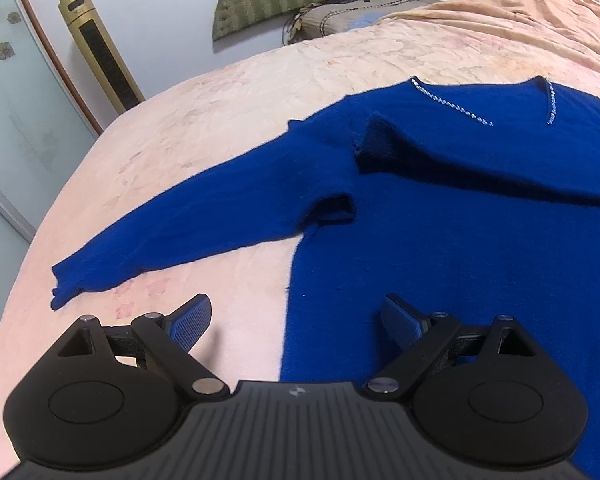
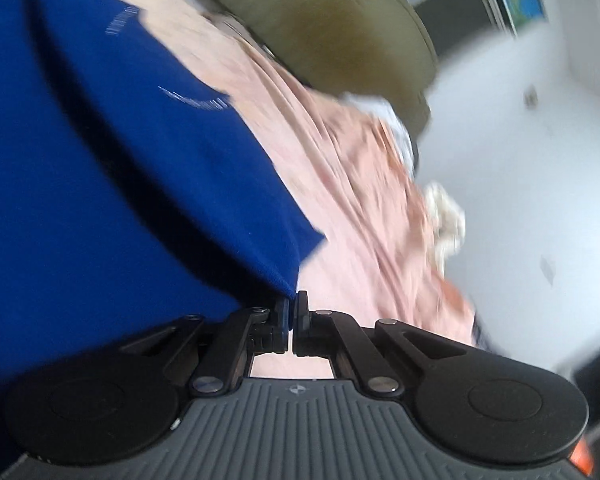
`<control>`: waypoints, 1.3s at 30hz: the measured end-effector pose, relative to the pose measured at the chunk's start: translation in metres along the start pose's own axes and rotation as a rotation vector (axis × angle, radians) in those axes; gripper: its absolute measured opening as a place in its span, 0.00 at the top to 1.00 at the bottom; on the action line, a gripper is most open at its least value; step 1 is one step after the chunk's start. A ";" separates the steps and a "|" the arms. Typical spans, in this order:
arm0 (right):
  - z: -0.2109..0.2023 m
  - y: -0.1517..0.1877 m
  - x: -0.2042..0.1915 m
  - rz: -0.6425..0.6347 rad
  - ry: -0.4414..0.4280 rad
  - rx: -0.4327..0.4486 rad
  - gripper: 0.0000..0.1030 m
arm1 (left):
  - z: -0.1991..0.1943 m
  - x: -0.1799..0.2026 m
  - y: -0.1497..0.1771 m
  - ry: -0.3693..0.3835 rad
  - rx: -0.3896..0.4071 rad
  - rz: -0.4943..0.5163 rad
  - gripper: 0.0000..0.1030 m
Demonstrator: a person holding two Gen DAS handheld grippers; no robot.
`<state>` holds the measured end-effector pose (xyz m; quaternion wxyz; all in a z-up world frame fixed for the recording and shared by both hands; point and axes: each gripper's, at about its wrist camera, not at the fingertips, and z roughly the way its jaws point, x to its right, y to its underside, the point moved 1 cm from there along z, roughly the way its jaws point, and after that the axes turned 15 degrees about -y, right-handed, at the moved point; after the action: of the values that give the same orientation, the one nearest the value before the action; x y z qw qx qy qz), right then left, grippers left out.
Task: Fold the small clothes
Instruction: 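Lay the sleeve side onto the sweater body and open the right gripper, then grasp the other sleeve cuff with the left gripper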
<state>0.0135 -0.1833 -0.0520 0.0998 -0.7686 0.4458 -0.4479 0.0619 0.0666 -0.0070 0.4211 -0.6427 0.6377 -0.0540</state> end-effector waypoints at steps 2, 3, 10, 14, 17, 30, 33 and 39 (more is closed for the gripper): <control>0.002 0.004 0.003 0.036 -0.074 -0.013 0.94 | 0.001 0.000 0.001 0.008 -0.001 0.006 0.10; 0.001 0.005 0.001 0.017 -0.086 -0.011 0.92 | 0.002 0.000 0.002 0.009 0.000 0.007 0.10; -0.041 -0.021 0.019 0.074 -0.182 -0.022 0.63 | 0.015 -0.020 0.004 -0.018 -0.032 -0.049 0.10; -0.053 -0.070 0.011 0.184 -0.376 0.163 0.62 | 0.018 -0.030 0.007 -0.003 -0.050 -0.085 0.10; -0.043 -0.117 -0.026 0.169 -0.517 0.230 0.62 | 0.017 -0.036 0.012 -0.027 -0.036 -0.074 0.10; 0.026 -0.214 -0.138 0.170 -0.773 0.233 0.62 | 0.042 -0.088 0.027 -0.094 -0.085 -0.156 0.10; 0.023 -0.209 -0.115 0.348 -0.829 0.251 0.62 | 0.053 -0.096 0.030 -0.095 -0.119 -0.188 0.10; 0.017 -0.202 -0.122 0.262 -0.812 0.189 0.60 | 0.062 -0.113 0.034 -0.111 -0.128 -0.233 0.10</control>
<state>0.1221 0.0248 -0.0231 0.3929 -0.8068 0.4210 -0.1319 0.0525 0.1993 -0.0149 0.4047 -0.7401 0.5365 -0.0258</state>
